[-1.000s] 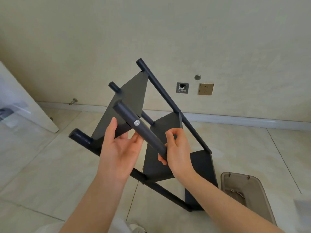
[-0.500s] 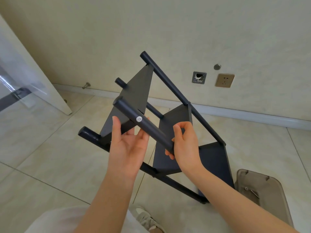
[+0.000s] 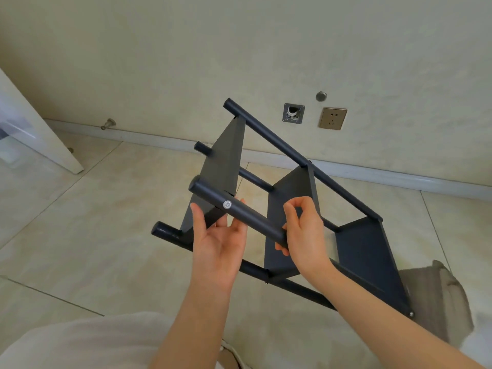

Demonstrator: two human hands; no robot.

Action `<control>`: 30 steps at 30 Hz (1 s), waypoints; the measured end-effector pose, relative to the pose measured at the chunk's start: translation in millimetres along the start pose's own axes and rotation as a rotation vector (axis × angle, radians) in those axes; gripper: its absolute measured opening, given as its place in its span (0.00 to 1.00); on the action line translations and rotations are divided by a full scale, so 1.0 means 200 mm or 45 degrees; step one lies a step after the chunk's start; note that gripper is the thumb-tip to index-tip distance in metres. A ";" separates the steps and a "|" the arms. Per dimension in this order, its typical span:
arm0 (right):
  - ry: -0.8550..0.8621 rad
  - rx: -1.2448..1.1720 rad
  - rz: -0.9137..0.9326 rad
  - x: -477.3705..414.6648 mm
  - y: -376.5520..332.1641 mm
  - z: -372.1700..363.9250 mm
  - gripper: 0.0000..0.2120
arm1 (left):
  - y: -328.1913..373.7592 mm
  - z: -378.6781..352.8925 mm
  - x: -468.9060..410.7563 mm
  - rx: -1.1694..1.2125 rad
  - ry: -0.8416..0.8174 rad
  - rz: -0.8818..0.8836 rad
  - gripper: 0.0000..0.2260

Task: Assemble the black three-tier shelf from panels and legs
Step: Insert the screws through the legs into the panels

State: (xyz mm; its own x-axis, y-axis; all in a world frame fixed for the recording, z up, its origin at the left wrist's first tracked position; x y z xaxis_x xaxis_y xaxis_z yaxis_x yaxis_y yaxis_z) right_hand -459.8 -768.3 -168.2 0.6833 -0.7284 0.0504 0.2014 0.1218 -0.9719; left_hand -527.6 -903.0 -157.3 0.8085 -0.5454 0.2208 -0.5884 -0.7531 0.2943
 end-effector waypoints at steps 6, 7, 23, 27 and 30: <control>0.015 0.192 0.004 0.00 0.17 0.05 0.01 | -0.15 0.17 -0.03 0.103 0.240 0.042 0.25; 0.014 0.217 0.008 0.01 0.19 0.06 0.01 | -0.16 0.19 -0.03 0.112 0.263 0.045 0.24; -0.171 0.565 0.044 -0.02 0.49 -0.17 0.03 | -0.14 0.58 -0.12 0.223 0.649 0.047 0.17; -0.220 0.669 0.041 -0.01 0.60 -0.26 0.02 | -0.13 0.72 -0.15 0.272 0.808 0.064 0.14; -0.250 0.744 0.049 -0.02 0.71 -0.32 0.02 | -0.13 0.82 -0.17 0.298 0.911 0.059 0.12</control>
State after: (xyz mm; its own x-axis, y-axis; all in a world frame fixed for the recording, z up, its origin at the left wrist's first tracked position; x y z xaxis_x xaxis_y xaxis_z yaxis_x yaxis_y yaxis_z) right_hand -478.0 -791.7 -320.5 0.8032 -0.5849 0.1132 0.4871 0.5354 -0.6899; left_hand -539.3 -925.0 -324.9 0.5350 -0.2664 0.8018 -0.5406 -0.8372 0.0826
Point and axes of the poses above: each hand's wrist, its own x-axis away from the middle knuckle, its own z-axis out of the back of the hand, y = z × x, the point moved 3 cm from there along -x, towards the middle knuckle, and after that the axes turned 4 degrees about -x, right-handed, at the moved point
